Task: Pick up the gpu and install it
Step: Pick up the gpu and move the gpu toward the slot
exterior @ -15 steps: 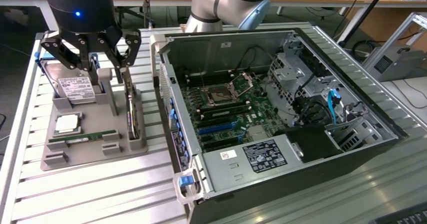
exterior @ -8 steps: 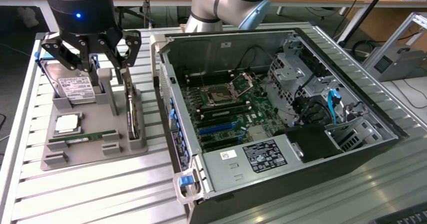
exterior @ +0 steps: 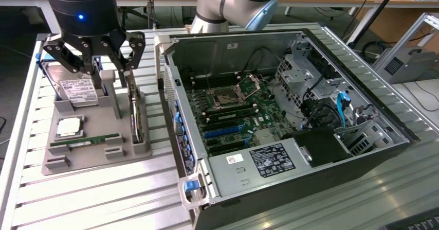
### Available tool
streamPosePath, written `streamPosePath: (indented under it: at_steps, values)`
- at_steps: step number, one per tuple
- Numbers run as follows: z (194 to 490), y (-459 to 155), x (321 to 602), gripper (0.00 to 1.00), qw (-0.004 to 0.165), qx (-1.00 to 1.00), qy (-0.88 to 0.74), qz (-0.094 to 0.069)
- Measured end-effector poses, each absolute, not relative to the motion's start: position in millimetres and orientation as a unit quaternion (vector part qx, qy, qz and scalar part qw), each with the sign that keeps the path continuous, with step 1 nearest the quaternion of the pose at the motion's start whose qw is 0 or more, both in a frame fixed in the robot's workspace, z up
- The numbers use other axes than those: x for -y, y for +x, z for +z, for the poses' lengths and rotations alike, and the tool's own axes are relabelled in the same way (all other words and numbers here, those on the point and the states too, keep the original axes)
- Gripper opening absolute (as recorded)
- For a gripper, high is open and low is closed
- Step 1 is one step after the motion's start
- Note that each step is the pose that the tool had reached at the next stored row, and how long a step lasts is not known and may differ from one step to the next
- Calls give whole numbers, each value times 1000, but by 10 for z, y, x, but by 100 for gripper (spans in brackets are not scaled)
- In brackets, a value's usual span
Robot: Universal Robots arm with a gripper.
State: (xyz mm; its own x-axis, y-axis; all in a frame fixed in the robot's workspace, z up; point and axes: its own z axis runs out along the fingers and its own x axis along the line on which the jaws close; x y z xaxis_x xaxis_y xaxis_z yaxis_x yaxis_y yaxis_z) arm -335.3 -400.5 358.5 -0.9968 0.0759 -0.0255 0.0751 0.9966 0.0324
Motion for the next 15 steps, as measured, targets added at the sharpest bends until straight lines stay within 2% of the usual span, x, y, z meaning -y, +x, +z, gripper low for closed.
streamPosePath:
  at_steps: [15]
  values:
    - [3549, -3352, 4011, 48, 13, -999, 38, 16]
